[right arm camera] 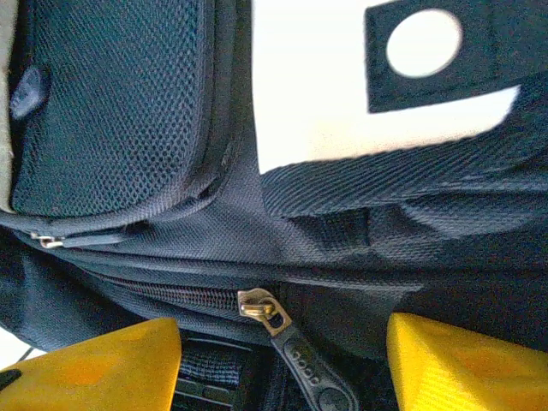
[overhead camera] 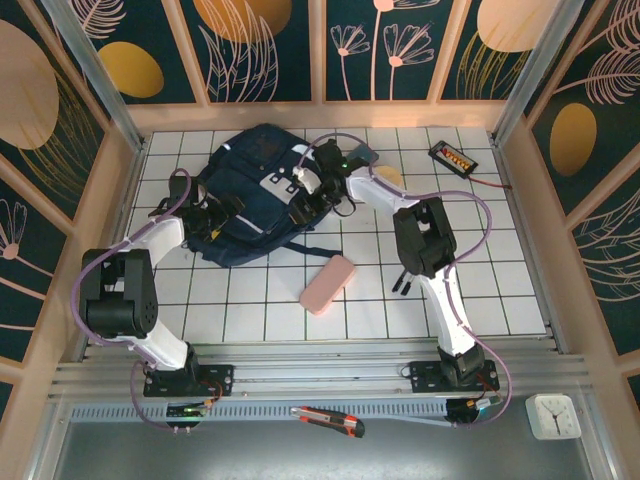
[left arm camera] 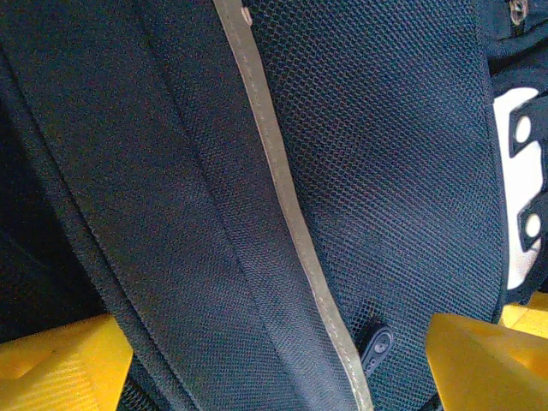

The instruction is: Pack the student bag

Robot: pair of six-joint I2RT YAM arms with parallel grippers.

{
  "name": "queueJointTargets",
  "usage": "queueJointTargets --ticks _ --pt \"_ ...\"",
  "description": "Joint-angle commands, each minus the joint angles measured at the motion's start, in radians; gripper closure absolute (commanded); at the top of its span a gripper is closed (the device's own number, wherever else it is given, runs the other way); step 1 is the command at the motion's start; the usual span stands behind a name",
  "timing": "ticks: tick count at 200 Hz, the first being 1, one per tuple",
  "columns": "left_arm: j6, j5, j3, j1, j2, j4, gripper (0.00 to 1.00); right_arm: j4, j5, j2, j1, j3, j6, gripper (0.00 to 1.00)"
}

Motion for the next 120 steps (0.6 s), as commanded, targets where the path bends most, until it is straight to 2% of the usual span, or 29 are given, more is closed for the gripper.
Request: queueJointTargets --ticks 1,25,37,56,76,106,120 --pt "0.015 0.005 -0.019 0.006 0.017 -0.008 0.12 -0.1 0.111 -0.032 0.042 -0.065 -0.032 0.35" --pt "0.014 0.008 -0.021 0.006 0.016 -0.008 0.12 -0.066 0.204 -0.026 0.046 -0.092 -0.039 0.36" --pt "0.016 0.007 -0.022 0.006 0.014 -0.01 0.12 -0.052 0.226 -0.026 0.05 -0.104 -0.045 0.44" --pt "0.015 0.006 -0.026 0.006 0.01 -0.011 0.12 -0.041 0.251 -0.03 0.05 -0.13 -0.047 0.67" --pt "0.015 0.004 -0.033 0.006 0.005 -0.011 0.12 -0.019 0.268 -0.051 0.052 -0.177 -0.055 0.71" --pt "0.011 0.0 -0.045 0.006 -0.001 -0.005 0.12 0.018 0.259 -0.095 0.051 -0.236 -0.058 0.93" --pt "0.006 0.0 -0.051 0.006 -0.003 0.002 0.12 0.034 0.247 -0.116 0.049 -0.258 -0.056 0.94"
